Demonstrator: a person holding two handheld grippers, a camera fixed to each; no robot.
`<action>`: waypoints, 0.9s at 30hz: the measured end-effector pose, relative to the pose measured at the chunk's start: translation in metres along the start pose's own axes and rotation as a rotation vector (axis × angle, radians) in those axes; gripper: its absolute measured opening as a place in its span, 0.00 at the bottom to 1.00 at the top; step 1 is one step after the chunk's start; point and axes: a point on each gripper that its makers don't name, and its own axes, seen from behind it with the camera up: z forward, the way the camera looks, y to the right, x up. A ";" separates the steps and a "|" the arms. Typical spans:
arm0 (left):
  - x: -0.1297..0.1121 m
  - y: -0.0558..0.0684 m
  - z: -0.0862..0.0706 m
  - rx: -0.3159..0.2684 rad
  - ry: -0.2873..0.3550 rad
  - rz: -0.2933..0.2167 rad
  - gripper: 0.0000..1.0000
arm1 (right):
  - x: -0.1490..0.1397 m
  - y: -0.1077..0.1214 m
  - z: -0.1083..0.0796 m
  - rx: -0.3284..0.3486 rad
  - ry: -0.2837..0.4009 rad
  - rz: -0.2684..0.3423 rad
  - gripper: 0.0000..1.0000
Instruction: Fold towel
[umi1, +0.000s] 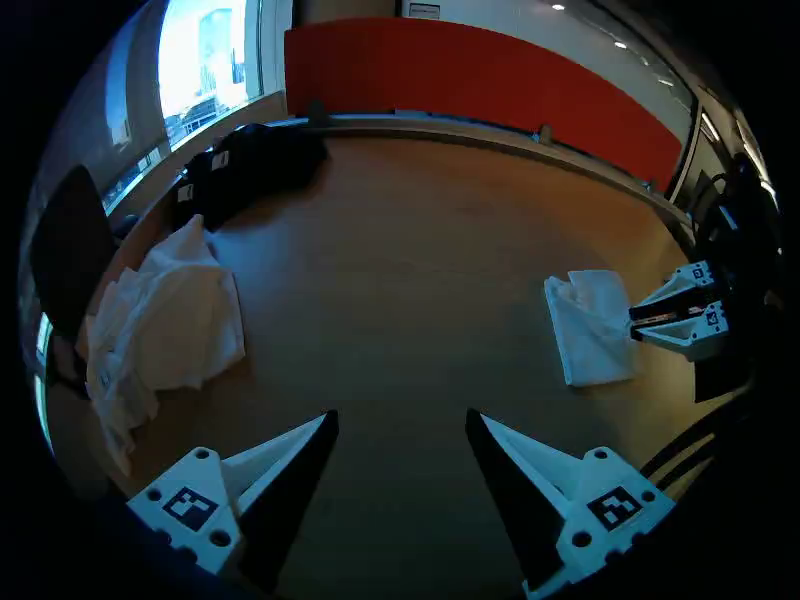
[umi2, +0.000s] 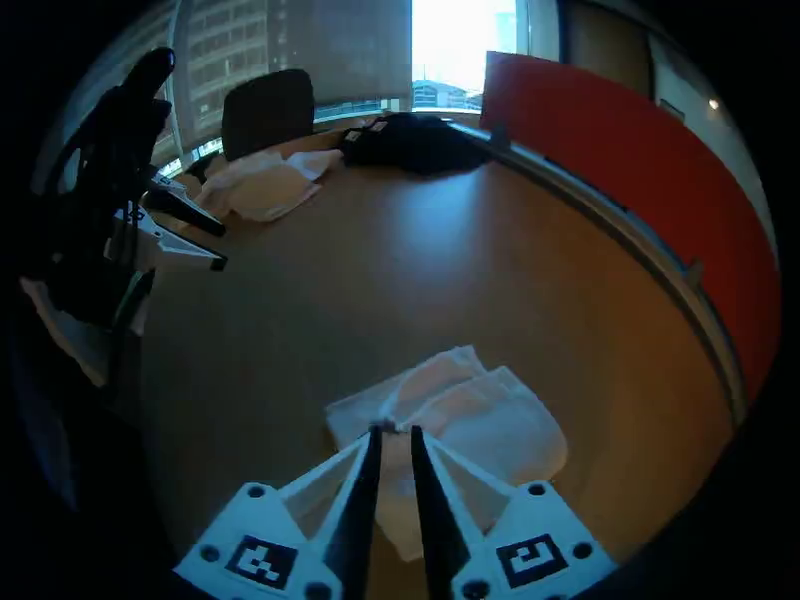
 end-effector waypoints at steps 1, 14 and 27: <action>0.000 0.000 0.000 0.000 0.000 0.000 0.94 | -0.001 0.000 0.000 -0.001 -0.001 0.003 0.39; 0.001 0.001 0.000 0.000 0.000 0.000 0.94 | -0.012 0.004 -0.005 -0.026 -0.006 0.038 0.65; 0.000 0.004 0.000 -0.004 -0.002 0.005 0.94 | -0.057 0.002 -0.013 -0.051 -0.066 0.074 0.65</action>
